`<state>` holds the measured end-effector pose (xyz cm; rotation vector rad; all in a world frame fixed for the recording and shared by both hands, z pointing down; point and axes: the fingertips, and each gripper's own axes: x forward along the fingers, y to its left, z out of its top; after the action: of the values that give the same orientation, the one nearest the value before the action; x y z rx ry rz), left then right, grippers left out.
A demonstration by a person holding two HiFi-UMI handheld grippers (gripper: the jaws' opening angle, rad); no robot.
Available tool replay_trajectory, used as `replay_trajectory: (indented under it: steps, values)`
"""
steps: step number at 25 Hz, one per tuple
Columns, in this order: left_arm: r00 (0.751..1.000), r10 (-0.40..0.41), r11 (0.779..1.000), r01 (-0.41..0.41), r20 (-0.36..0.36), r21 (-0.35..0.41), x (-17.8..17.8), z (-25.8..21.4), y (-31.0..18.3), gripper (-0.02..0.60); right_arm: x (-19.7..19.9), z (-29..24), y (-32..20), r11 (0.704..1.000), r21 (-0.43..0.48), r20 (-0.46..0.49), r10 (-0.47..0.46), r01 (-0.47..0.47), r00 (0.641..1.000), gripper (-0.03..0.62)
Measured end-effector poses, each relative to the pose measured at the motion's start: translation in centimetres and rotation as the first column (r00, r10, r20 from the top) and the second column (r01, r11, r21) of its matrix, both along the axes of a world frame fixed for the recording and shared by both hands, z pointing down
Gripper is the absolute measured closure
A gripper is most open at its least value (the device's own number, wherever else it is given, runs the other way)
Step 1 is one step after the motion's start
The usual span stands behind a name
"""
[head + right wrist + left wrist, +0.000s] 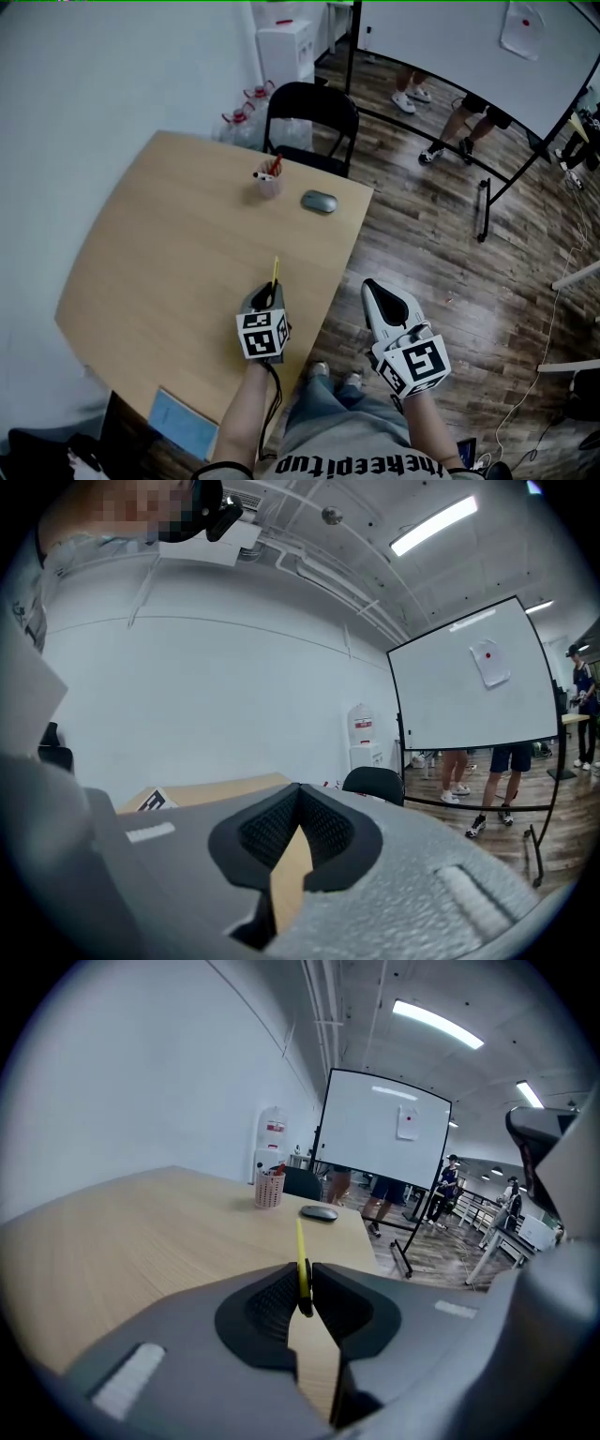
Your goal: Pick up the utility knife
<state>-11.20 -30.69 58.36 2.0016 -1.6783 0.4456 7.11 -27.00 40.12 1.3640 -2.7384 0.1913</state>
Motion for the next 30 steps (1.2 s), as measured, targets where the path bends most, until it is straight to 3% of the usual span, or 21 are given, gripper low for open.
replay_trajectory:
  steps: [10,30]
  values:
    - [1.000,-0.011,0.991,0.015,-0.027,0.130,0.4,-5.5,2.0,0.512,-0.6,-0.7,0.6,0.999,0.018,0.009,-0.047,0.046,0.999,0.592]
    - [0.999,-0.050,0.946,0.040,0.023,0.323,0.5,-12.5,6.4,0.511,-0.7,-1.1,1.6,0.995,0.035,0.020,-0.091,0.091,0.996,0.592]
